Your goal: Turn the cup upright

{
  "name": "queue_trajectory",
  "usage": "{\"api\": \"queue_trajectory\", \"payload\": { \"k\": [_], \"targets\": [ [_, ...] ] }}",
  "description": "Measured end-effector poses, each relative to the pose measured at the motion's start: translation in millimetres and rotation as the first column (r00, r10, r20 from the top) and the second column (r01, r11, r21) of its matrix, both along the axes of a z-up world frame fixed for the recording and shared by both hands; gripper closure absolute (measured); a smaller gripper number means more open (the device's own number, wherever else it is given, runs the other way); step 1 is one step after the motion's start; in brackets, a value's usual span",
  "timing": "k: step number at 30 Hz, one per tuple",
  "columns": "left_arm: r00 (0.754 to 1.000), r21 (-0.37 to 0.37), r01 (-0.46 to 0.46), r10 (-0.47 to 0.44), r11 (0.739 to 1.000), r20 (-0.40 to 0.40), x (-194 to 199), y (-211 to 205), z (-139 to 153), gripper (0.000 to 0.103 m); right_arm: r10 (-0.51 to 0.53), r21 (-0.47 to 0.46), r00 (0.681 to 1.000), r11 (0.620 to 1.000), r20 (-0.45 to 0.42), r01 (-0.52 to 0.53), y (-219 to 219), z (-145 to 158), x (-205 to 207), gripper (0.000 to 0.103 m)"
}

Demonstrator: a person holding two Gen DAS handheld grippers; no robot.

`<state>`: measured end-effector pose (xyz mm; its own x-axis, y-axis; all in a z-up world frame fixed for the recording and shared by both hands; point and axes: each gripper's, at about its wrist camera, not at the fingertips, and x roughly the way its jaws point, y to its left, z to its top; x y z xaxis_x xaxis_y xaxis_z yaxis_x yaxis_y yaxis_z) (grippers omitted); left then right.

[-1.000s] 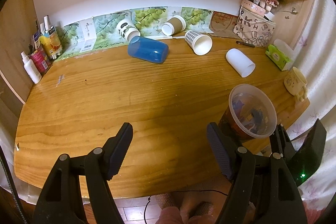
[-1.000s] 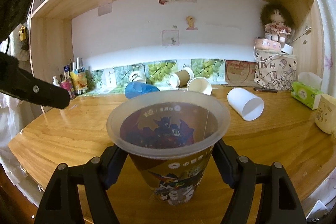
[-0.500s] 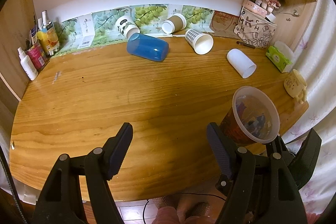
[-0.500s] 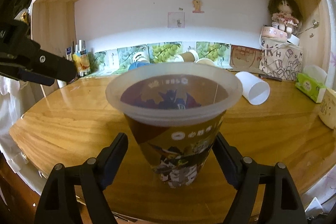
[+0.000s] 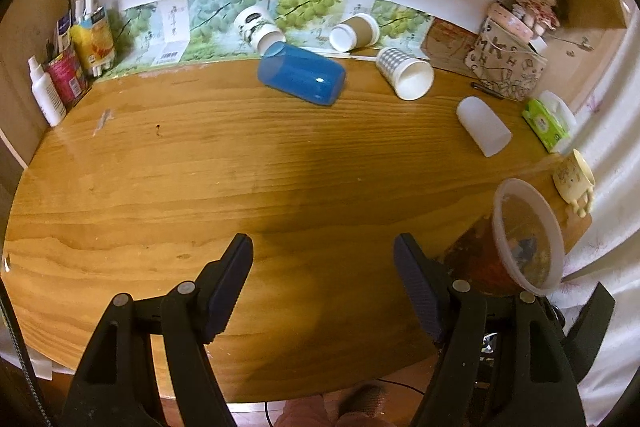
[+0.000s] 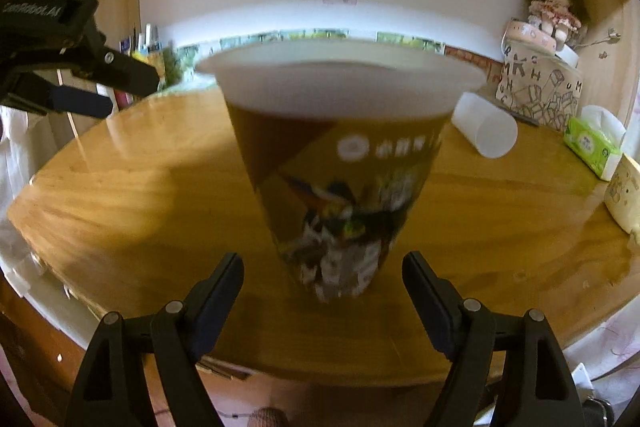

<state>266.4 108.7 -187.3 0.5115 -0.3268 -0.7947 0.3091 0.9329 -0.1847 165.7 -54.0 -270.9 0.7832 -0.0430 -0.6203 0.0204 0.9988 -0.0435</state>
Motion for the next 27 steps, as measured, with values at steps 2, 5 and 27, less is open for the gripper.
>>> {"api": "queue_trajectory", "payload": {
  "k": [2, 5, 27],
  "targets": [
    [1.000, 0.005, -0.009, 0.009, 1.000, -0.001, 2.3, 2.5, -2.2, 0.027, -0.001, -0.010, 1.000, 1.000, -0.032, 0.001, -0.4, -1.6, -2.3, 0.020],
    [1.000, 0.001, -0.026, 0.026, 1.000, -0.011, 5.4, 6.5, -5.9, 0.027, -0.003, -0.016, 0.998, 1.000, -0.069, 0.002, -2.0, -3.1, -5.9, 0.020],
    [0.975, 0.064, -0.202, 0.207, 0.977, -0.084, -68.0, -7.9, 19.8, 0.026, 0.031, 0.107, 0.957, 0.994, -0.287, 0.000, -50.5, 75.2, -48.7, 0.015]
  ]
}}
